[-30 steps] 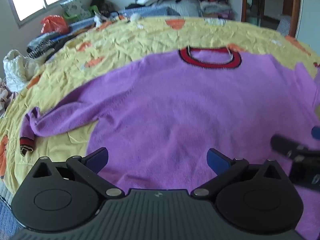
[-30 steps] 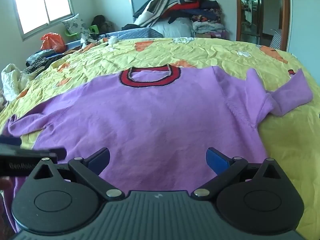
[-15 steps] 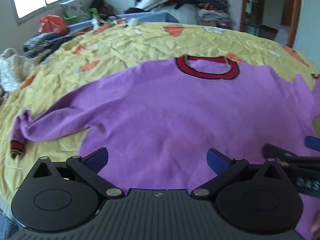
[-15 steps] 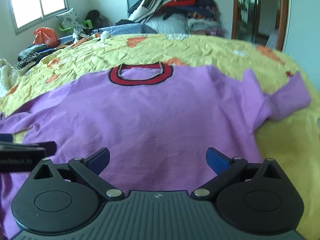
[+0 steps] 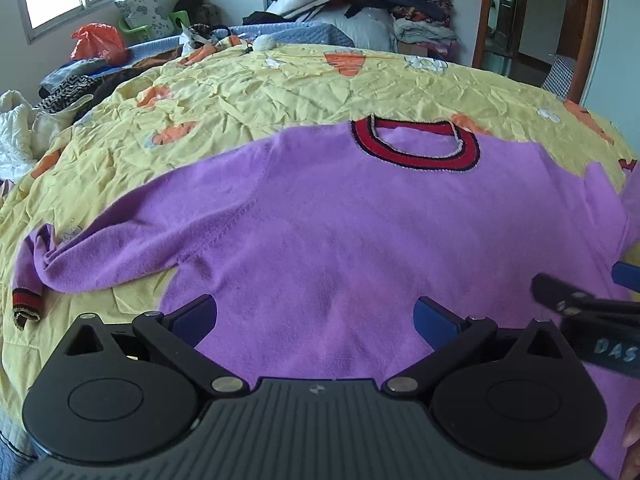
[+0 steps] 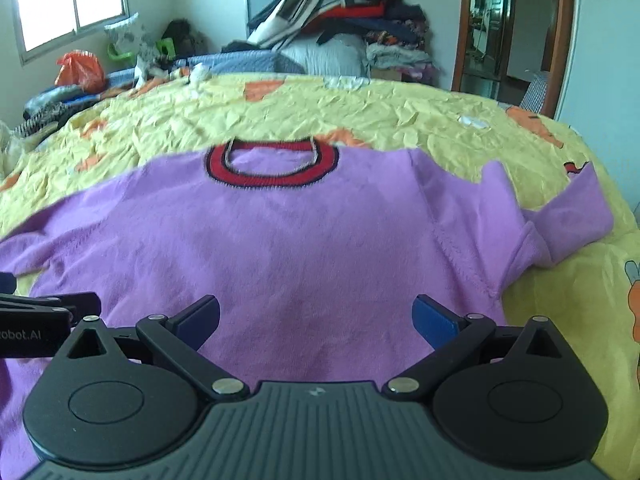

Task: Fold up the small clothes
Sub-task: 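Move the right tool toward the red cuff of the purple sweater's sleeve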

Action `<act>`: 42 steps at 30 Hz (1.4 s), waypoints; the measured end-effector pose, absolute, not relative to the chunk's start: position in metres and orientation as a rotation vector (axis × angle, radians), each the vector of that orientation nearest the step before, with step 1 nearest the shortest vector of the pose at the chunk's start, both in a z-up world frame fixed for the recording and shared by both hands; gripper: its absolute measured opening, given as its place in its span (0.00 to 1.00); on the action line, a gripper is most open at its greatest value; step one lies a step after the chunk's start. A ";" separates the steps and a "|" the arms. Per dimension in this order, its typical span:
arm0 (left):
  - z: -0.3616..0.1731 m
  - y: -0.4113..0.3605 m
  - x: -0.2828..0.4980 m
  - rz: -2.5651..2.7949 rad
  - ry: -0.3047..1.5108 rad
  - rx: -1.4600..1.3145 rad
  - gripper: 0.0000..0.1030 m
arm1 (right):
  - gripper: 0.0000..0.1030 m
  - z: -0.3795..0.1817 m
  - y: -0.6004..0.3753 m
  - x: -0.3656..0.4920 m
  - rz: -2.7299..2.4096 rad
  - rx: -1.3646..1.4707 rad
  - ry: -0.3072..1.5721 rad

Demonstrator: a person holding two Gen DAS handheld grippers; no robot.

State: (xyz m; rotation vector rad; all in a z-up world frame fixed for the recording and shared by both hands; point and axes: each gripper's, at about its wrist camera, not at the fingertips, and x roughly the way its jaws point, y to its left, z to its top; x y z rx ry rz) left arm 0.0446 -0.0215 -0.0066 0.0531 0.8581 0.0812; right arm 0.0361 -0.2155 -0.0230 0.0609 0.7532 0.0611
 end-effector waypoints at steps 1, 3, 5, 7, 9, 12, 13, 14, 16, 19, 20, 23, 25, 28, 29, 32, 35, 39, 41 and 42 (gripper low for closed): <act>-0.006 -0.021 0.044 0.087 0.858 0.052 1.00 | 1.00 -0.022 -0.219 0.035 0.061 0.078 0.738; -0.006 -0.020 0.045 0.081 0.869 0.049 1.00 | 1.00 -0.021 -0.224 0.036 0.083 0.110 0.727; -0.007 -0.021 0.046 0.095 0.878 0.061 1.00 | 1.00 -0.020 -0.223 0.036 0.105 0.079 0.692; -0.007 -0.022 0.044 0.096 0.862 0.067 1.00 | 1.00 -0.020 -0.219 0.037 0.087 0.012 0.693; -0.008 -0.021 0.046 0.104 0.876 0.053 1.00 | 1.00 -0.019 -0.218 0.036 0.076 -0.020 0.691; -0.009 -0.022 0.048 0.096 0.877 0.052 1.00 | 1.00 -0.019 -0.223 0.041 0.080 0.008 0.746; -0.009 -0.023 0.049 0.106 0.886 0.060 1.00 | 1.00 -0.018 -0.225 0.041 0.077 0.007 0.724; -0.008 -0.025 0.051 0.098 0.896 0.066 1.00 | 1.00 -0.017 -0.227 0.041 0.055 -0.002 0.709; -0.006 -0.029 0.051 0.084 0.871 0.075 1.00 | 1.00 -0.016 -0.228 0.045 0.041 -0.031 0.717; -0.007 -0.035 0.056 0.085 0.871 0.081 1.00 | 1.00 -0.019 -0.231 0.054 0.075 -0.056 0.737; -0.008 -0.037 0.058 0.081 0.881 0.076 1.00 | 1.00 -0.020 -0.232 0.055 0.071 -0.062 0.746; -0.011 -0.042 0.063 0.074 0.886 0.082 1.00 | 1.00 -0.020 -0.233 0.059 0.070 -0.058 0.753; -0.013 -0.045 0.066 0.073 0.892 0.081 1.00 | 1.00 -0.023 -0.239 0.065 0.080 -0.027 0.756; -0.015 -0.051 0.070 0.062 0.897 0.090 1.00 | 1.00 -0.024 -0.248 0.069 0.099 -0.021 0.744; -0.016 -0.053 0.071 0.061 0.897 0.096 1.00 | 1.00 -0.025 -0.251 0.069 0.099 -0.027 0.740; -0.018 -0.058 0.077 0.040 0.904 0.084 1.00 | 1.00 -0.028 -0.259 0.076 0.154 -0.094 0.732; -0.021 -0.063 0.085 0.017 0.908 0.062 1.00 | 1.00 -0.035 -0.270 0.085 0.176 -0.156 0.776; -0.032 -0.073 0.097 0.000 0.932 0.059 1.00 | 1.00 -0.036 -0.288 0.089 0.143 -0.141 0.797; -0.036 -0.075 0.101 -0.006 0.949 0.048 1.00 | 1.00 -0.037 -0.292 0.090 0.161 -0.119 0.814; -0.037 -0.076 0.102 -0.009 0.950 0.043 1.00 | 1.00 -0.037 -0.293 0.091 0.172 -0.113 0.818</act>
